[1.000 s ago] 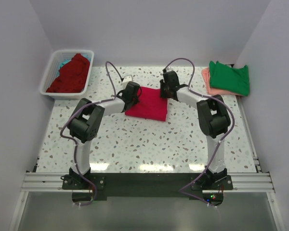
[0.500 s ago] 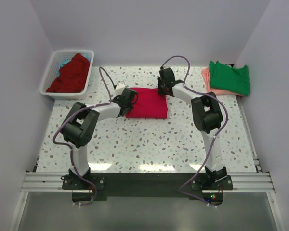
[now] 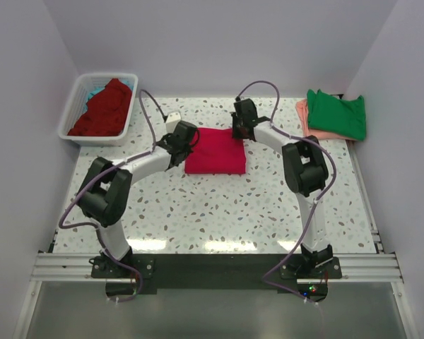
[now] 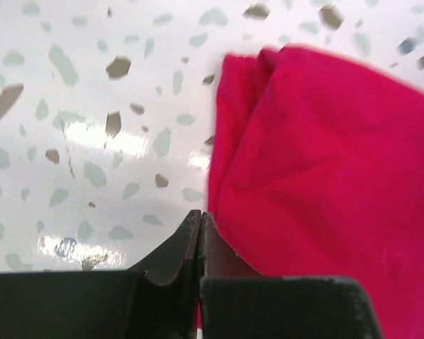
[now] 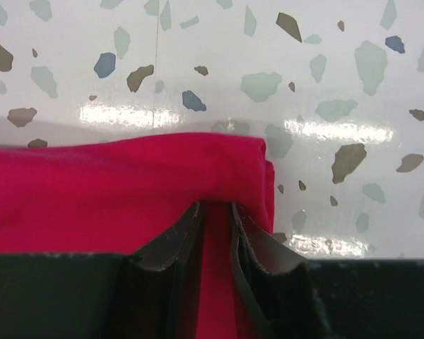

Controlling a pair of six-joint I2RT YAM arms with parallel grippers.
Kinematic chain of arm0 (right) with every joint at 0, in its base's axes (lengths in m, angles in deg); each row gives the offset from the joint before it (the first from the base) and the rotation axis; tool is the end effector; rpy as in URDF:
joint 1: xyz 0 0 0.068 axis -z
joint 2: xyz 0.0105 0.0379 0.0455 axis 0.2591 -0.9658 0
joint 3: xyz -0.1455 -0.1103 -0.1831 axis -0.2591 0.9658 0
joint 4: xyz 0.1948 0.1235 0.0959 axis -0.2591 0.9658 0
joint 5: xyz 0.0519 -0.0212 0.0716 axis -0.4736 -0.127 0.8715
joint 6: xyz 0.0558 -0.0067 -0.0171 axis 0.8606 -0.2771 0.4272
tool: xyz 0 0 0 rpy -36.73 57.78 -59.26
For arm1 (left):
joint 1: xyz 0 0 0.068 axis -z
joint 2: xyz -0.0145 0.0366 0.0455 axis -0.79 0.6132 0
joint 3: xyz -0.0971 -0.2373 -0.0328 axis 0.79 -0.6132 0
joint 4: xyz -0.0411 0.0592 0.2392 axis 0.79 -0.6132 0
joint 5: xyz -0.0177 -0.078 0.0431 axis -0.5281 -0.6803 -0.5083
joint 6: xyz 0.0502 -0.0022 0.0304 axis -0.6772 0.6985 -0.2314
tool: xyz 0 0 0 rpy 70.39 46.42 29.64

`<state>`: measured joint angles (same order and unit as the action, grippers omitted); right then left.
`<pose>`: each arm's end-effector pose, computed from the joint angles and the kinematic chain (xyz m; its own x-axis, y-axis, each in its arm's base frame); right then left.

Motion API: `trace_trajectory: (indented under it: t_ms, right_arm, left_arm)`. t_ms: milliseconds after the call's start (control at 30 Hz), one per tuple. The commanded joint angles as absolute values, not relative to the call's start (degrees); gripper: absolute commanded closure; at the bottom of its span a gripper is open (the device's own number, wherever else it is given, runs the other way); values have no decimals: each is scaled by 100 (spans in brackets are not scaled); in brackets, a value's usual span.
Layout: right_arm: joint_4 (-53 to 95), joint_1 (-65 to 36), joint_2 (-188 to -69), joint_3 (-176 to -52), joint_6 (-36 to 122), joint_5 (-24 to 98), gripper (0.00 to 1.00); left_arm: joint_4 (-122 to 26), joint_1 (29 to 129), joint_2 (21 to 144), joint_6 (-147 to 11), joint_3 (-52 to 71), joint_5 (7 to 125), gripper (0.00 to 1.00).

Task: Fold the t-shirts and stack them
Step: Fold the tshirt

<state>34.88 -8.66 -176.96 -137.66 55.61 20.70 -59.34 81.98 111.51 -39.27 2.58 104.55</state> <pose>0.4538 0.1918 0.1583 -0.7083 0.0502 -0.7042 -0.0659 0.9884 0.1368 0.3351 -0.1673 0.1754 -0.5778 -0.3145 -0.7531 -0.3116 0.9379 -0.1525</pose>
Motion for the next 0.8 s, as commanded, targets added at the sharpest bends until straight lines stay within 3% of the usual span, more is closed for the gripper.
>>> trace_trajectory:
  t_ms: [0, 133, 433, 767]
  right_arm:
    - [3338, -863, -16734, -13568, 5375, 1901, 72]
    - [3653, -863, -16356, -13628, 5436, 1875, 64]
    - [4936, -898, -16215, -14375, 5533, 2094, 62]
    - [4859, -1064, -15784, -13191, 5568, 2604, 63]
  left_arm:
    - [-5843, 8215, 10838, -4551, 1117, 10536, 100]
    - [-6062, 8215, 11180, -4675, 1786, 10211, 97]
    - [-6432, 8154, 12165, -4895, 2755, 9227, 94]
    - [-6546, 8084, 12842, -4974, 3106, 9516, 94]
